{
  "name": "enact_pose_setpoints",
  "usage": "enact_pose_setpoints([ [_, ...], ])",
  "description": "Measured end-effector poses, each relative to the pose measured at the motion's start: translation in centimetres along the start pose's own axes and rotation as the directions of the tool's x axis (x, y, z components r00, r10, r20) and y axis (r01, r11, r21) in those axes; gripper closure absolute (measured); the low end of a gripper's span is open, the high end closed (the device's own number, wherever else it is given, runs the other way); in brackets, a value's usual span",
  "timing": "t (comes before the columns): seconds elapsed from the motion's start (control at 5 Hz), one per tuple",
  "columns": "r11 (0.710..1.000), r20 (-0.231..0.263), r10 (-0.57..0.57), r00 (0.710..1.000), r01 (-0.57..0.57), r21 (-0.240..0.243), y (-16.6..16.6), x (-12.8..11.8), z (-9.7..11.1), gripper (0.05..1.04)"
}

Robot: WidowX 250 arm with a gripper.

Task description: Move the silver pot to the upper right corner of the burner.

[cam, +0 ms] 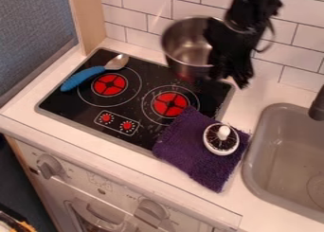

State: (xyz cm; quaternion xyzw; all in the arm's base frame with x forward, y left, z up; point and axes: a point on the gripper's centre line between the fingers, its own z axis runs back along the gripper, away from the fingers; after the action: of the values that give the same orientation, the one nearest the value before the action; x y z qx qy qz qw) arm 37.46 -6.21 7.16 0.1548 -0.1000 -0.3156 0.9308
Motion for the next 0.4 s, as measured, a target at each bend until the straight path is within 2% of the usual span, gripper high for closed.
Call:
enact_pose_setpoints([
  [0.4, 0.991, -0.033, -0.132, 0.991, 0.131, -0.04, -2.7, 0.7, -2.7, 1.001],
])
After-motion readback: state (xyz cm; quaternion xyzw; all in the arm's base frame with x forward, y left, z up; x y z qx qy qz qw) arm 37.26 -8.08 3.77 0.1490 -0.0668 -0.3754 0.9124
